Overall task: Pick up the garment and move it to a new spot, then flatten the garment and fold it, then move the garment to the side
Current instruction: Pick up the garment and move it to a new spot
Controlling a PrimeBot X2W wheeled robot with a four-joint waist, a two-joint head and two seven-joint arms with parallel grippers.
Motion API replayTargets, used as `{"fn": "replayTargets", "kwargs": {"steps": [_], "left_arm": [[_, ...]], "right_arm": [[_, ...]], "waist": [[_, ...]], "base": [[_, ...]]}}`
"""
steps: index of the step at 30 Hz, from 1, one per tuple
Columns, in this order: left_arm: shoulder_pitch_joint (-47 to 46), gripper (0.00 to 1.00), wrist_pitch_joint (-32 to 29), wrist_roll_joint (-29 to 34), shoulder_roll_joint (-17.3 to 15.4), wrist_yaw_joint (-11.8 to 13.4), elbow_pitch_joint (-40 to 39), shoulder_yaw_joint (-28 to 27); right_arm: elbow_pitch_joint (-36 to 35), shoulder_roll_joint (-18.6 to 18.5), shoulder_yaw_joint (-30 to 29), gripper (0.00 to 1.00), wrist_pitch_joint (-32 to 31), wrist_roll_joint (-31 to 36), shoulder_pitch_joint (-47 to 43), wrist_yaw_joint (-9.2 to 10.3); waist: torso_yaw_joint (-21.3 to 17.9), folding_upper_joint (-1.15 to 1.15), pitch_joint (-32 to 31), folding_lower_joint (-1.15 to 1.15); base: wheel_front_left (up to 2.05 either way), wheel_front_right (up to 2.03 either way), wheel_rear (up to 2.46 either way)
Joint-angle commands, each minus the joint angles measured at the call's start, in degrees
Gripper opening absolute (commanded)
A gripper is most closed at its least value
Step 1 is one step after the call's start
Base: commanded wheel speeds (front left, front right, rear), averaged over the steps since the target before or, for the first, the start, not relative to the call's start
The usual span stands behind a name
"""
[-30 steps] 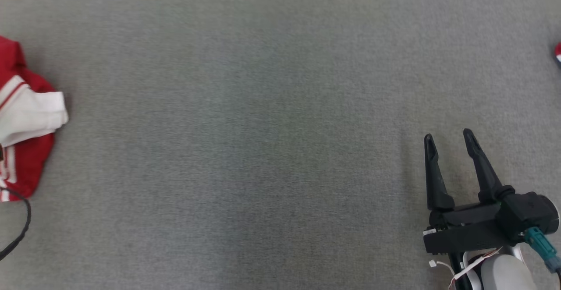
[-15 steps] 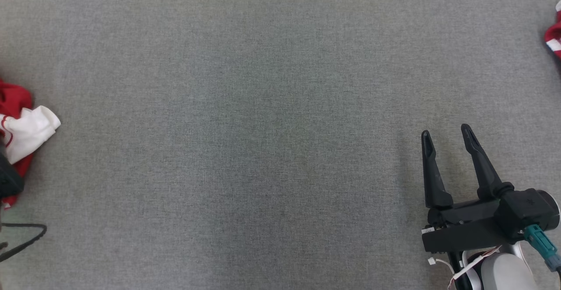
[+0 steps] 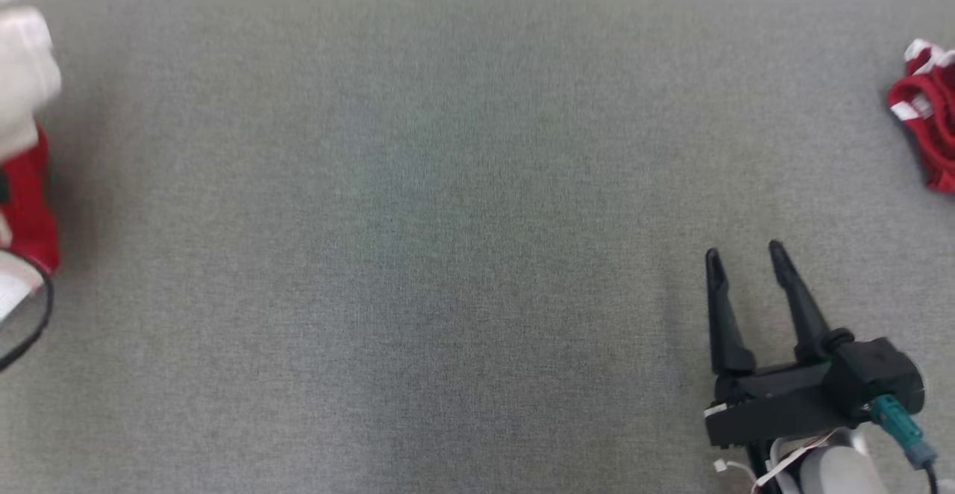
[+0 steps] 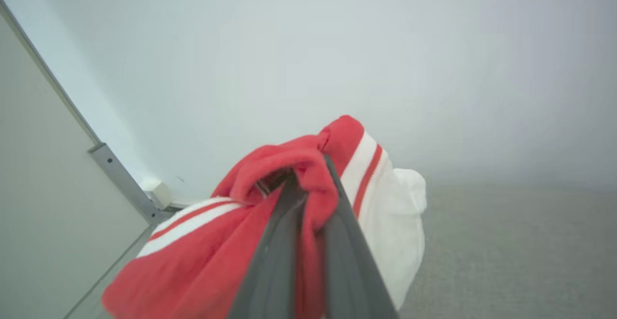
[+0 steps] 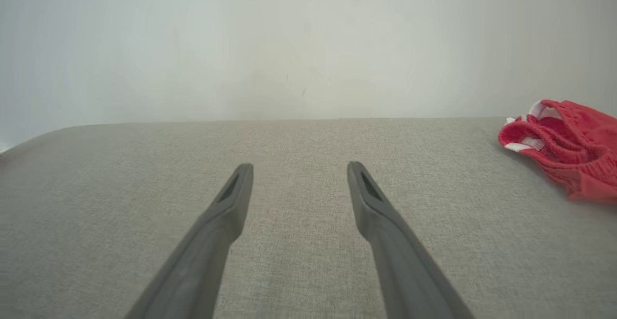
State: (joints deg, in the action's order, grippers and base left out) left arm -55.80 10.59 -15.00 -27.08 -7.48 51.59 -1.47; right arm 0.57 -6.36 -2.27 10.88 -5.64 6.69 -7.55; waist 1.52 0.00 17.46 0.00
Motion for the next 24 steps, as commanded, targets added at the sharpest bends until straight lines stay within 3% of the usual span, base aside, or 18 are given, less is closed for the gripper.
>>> {"fn": "replayTargets", "kwargs": {"steps": [1,14,24], "left_arm": [[-1.06,0.00,0.49,0.76,-0.41,0.17,-1.18,0.43],[-5.16,0.00,-6.81,-0.43,2.05,0.06,-26.40,9.07],[-5.92,0.00,-12.43,-1.98,9.91,0.55,-35.19,15.14]], "right_arm": [[0.34,0.60,0.23,1.00,0.54,-0.24,-0.54,0.15],[9.64,3.00,1.53,1.00,4.02,-3.28,0.26,0.15],[11.52,3.58,2.05,1.00,4.34,-4.83,0.83,0.15]], "waist": [[-0.16,0.00,-2.03,0.00],[-7.03,0.00,-7.19,0.00],[-16.18,0.00,-8.68,0.00]], "base": [[0.00,0.00,0.00],[0.00,0.00,0.00],[0.00,0.00,0.00]]}}
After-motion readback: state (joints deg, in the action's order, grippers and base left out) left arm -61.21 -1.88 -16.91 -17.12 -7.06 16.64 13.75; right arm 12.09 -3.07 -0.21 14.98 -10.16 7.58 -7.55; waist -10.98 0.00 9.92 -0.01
